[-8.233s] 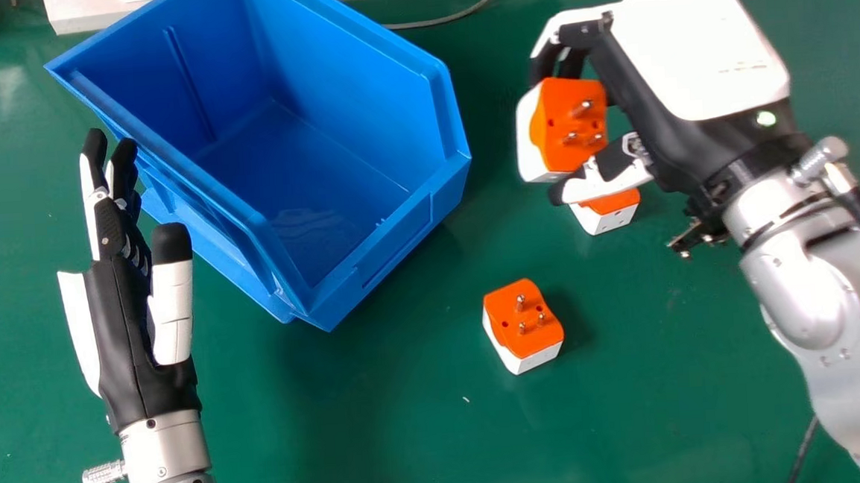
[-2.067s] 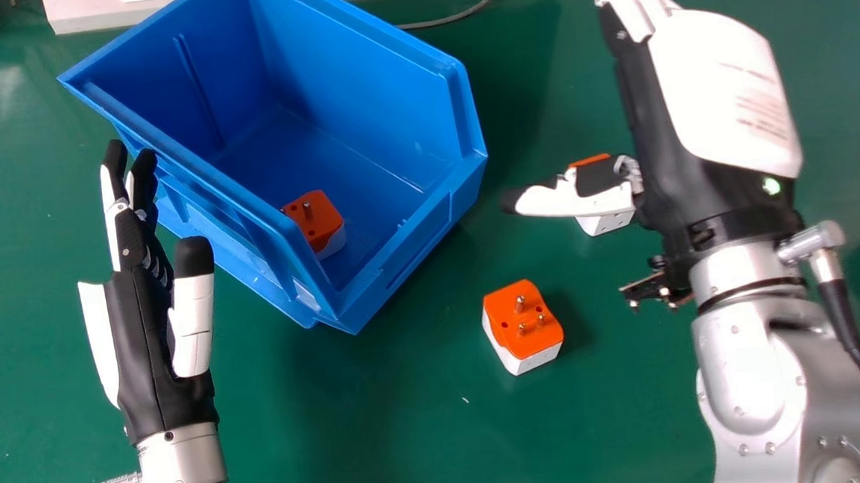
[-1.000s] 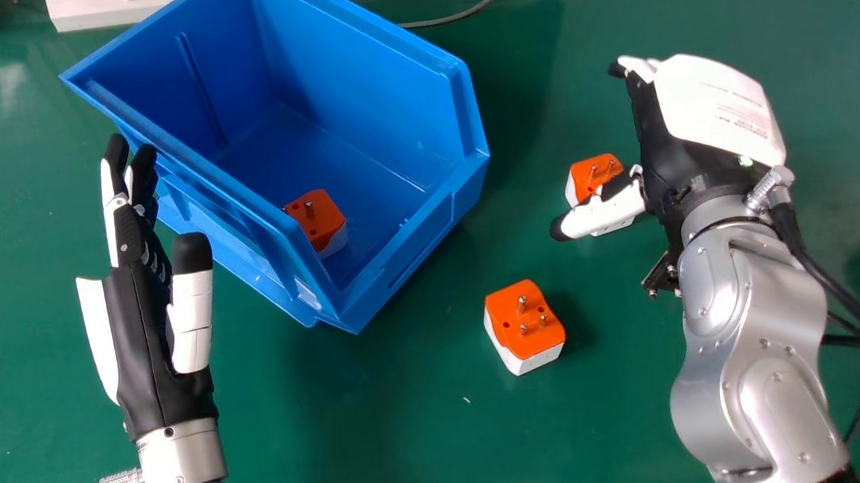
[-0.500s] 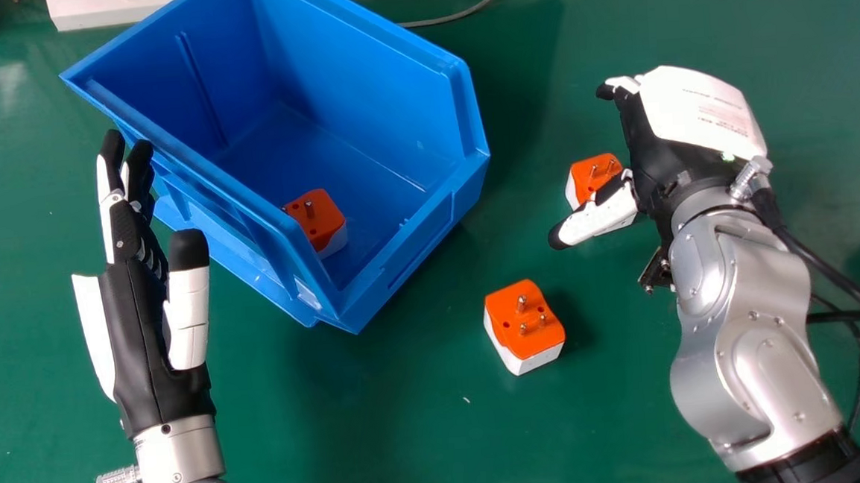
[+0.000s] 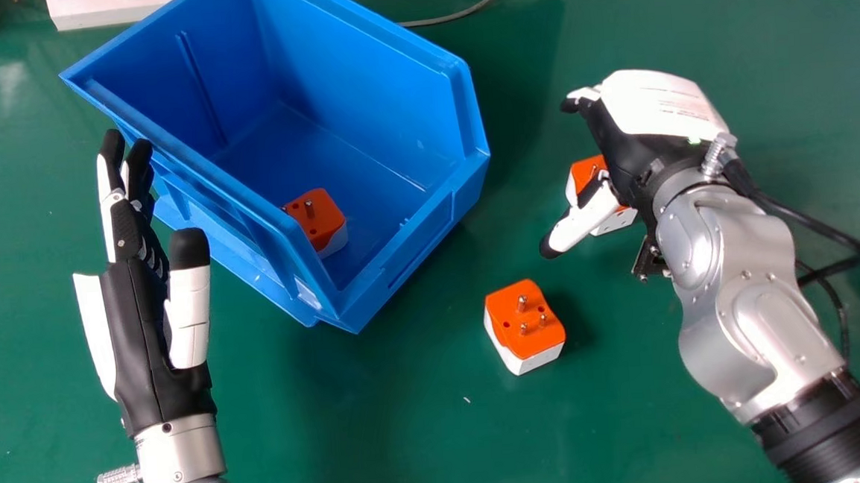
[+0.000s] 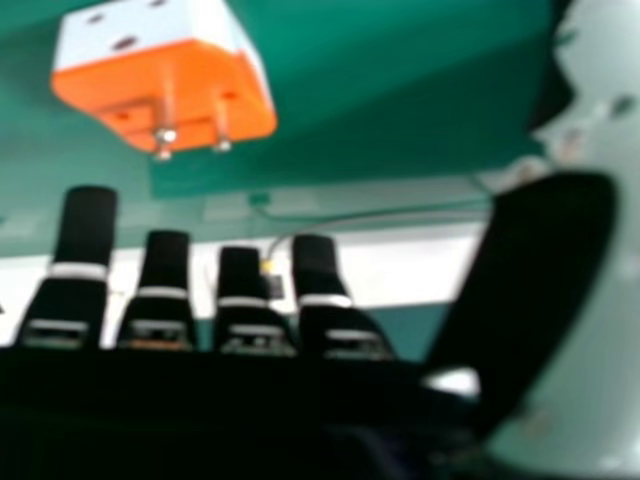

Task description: Pick all objects and put in blue box

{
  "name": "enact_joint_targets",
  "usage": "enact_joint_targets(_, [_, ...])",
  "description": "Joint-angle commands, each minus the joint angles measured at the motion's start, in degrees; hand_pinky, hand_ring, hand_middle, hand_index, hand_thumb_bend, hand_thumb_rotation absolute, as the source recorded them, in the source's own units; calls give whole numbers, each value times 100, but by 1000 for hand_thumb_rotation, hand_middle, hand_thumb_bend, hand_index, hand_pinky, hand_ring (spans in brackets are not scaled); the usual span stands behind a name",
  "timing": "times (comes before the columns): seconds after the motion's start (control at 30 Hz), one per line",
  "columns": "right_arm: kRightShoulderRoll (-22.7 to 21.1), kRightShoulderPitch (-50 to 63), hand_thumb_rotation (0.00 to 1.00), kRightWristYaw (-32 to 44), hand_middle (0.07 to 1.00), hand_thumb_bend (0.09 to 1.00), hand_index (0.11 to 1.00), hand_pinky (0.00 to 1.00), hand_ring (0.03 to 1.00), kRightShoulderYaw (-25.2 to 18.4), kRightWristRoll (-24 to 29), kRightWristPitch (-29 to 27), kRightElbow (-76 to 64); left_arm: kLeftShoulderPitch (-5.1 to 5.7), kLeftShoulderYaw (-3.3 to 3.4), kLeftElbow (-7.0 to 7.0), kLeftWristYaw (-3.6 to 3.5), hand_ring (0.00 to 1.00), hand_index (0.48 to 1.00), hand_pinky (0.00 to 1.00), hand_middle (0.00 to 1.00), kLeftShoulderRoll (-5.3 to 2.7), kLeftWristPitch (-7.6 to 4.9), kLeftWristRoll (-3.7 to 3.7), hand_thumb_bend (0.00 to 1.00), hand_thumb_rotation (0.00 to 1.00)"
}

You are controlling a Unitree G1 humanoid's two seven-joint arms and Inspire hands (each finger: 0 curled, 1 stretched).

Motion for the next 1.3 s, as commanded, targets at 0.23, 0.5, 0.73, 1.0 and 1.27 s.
enact_joint_targets(0.23, [-223, -501, 195, -35, 870, 970, 840, 612, 810, 227, 219, -209, 638, -54, -40, -93, -33, 961, 965, 988, 947, 16, -56, 23, 997, 956])
enact_joint_targets(0.5, [-385, -809, 190, 89, 859, 979, 835, 601, 795, 470, 268, -281, 1157, -52, -34, -97, -12, 962, 966, 989, 949, 20, -63, 57, 995, 957])
enact_joint_targets(0.73, [-489, -1025, 182, 153, 865, 983, 837, 613, 801, 594, 421, -442, 1629, -68, -42, -64, -16, 962, 966, 989, 949, -11, -78, 30, 994, 956])
enact_joint_targets(1.0, [-513, -1125, 175, 14, 857, 979, 824, 595, 783, 664, 481, -661, 2015, -80, -47, -61, -44, 964, 965, 993, 949, -3, -71, 1, 989, 954])
enact_joint_targets(1.27, [-518, -1179, 174, -4, 854, 961, 819, 591, 774, 734, 527, -703, 2160, -128, -46, -18, -52, 967, 966, 996, 952, -1, -54, 1, 995, 952])
